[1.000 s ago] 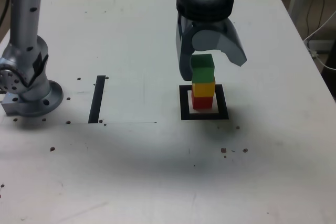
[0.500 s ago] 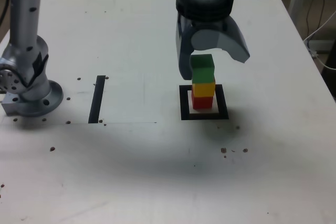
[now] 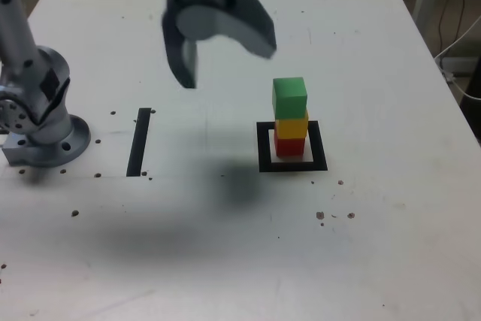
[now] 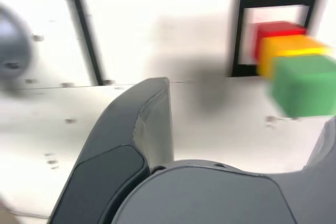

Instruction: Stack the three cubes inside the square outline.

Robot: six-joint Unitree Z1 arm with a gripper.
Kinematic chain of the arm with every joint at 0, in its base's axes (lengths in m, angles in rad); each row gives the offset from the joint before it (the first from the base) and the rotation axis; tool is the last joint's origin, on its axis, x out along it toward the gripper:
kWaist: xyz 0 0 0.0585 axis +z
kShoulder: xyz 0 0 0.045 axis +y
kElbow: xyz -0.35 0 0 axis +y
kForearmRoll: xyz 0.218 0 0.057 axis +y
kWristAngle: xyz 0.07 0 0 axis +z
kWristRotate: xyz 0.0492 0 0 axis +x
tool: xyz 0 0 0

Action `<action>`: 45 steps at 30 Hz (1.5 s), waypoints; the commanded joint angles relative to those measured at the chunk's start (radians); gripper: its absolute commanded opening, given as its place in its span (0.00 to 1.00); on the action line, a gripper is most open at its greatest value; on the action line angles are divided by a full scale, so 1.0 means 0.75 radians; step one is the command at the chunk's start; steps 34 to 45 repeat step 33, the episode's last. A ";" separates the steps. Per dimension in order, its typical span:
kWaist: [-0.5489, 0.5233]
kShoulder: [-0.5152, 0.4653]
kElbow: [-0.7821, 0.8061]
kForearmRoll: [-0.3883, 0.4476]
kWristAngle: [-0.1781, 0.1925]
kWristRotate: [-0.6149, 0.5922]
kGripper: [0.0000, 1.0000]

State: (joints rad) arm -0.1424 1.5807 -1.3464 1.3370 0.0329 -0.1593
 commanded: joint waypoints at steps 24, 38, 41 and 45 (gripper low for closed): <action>-0.054 -0.147 0.773 -0.213 -0.064 0.018 1.00; -0.054 -0.132 0.797 -0.340 0.023 0.008 1.00; -0.054 -0.132 0.797 -0.340 0.023 0.008 1.00; -0.054 -0.132 0.797 -0.340 0.023 0.008 1.00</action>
